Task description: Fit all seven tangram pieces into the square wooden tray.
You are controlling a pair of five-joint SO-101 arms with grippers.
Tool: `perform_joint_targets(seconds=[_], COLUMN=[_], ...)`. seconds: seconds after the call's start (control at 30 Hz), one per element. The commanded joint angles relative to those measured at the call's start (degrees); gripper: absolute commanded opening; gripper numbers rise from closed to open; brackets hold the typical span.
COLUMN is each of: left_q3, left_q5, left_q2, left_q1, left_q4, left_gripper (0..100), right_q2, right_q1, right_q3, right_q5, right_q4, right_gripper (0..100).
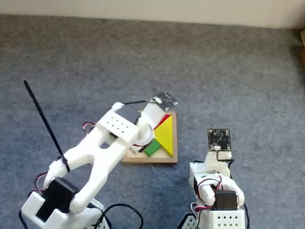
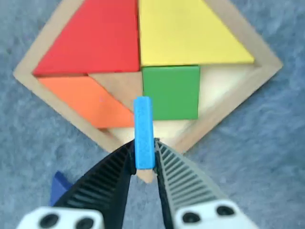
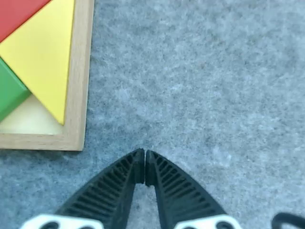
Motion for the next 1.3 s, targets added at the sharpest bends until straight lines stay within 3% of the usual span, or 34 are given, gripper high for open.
perform_joint_targets(seconds=[0.0,0.4,0.57,0.73,0.97,1.27], left_q3=[-3.21,-6.55,-7.08,-7.52,-7.60,-12.53], left_q5=[0.09,0.09,2.02,5.36,5.36,5.63], left_q2=[-0.13,8.92,9.10,9.10,9.10,9.01], left_q1=[3.12,5.14,5.05,1.89,-2.95,-4.26], left_q4=[-3.52,-7.30,-6.07,-5.98,-6.42,-2.64], left_gripper=[1,1,12,18,19,19], right_q2=[-1.01,-1.01,-1.01,-1.01,-1.01,-1.01], right_q1=[0.84,0.84,0.84,0.84,0.84,0.84], right_q3=[6.73,6.73,6.73,6.73,6.73,6.73], right_q5=[0.53,0.53,0.53,0.53,0.53,0.53], right_q4=[0.22,0.22,0.22,0.22,0.22,0.22], right_gripper=[1.8,1.8,1.8,1.8,1.8,1.8])
